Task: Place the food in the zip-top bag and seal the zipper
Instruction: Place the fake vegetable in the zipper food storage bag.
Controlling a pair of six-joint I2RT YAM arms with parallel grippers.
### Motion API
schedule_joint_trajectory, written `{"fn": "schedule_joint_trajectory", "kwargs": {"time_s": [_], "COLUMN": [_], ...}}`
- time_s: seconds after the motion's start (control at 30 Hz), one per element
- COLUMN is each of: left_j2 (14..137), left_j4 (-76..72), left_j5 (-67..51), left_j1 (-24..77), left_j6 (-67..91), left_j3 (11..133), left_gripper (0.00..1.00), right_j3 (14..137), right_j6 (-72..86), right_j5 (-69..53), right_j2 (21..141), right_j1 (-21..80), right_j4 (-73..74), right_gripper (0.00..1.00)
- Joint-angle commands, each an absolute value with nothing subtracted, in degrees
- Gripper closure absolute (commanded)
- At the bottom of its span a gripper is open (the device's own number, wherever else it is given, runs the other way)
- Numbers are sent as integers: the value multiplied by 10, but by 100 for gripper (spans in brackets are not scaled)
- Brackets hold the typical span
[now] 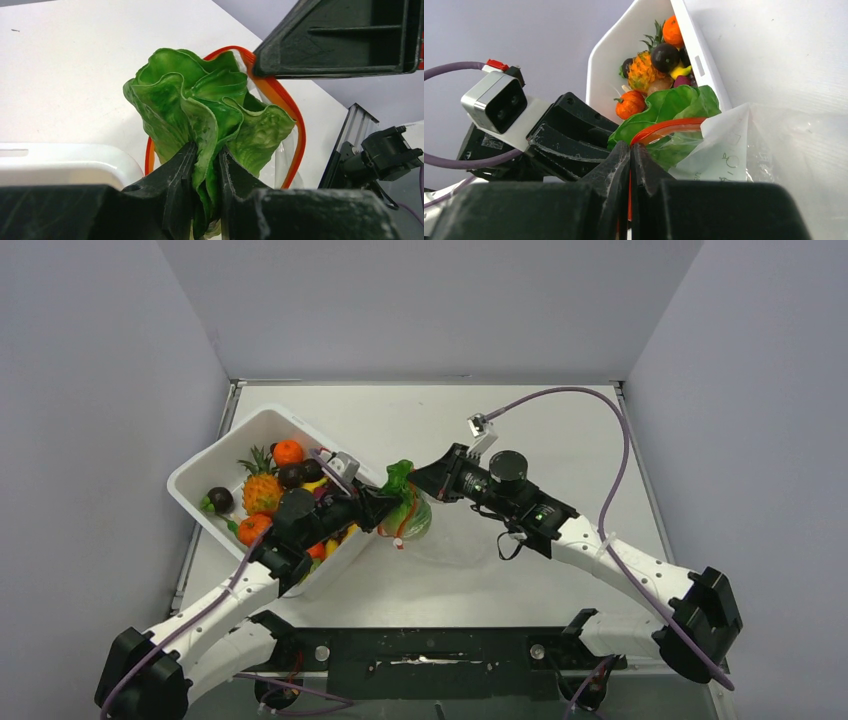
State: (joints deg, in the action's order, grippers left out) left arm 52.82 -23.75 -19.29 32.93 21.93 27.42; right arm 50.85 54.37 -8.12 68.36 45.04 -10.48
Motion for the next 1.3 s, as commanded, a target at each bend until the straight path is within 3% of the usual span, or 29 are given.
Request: {"fn": "schedule_joint_trajectory", "kwargs": {"time_s": [0.0,0.07,0.2,0.4,0.67,0.83,1.2,1.27], "left_j2": [528,525,527,528,488,475,462,462], "left_j4": [-239,-229,-158,-97,-31,55,25,28], "left_j5": [-244,-251,-233,-234,-189,-140,-163,-159], "left_j1": [335,335,335,335,334,334,337,336], "left_j6": [225,229,246,311,352,368,484,514], "left_j3": [306,314,358,424,442,461,420,419], "left_gripper": [83,80,54,41,40,51,54,59], "right_j3": [559,558,546,474,442,438,472,483], "right_j6": [521,512,498,525,542,554,584,582], "right_j5": [-100,-93,-81,-42,-38,-48,-26,-28], "right_j2": [698,696,670,611,532,486,440,446], "right_j1": [453,449,442,437,412,395,387,387], "right_j4": [-121,-104,-79,-90,-79,-58,-51,-48], "right_gripper": [100,100,100,100,100,100,100,100]}}
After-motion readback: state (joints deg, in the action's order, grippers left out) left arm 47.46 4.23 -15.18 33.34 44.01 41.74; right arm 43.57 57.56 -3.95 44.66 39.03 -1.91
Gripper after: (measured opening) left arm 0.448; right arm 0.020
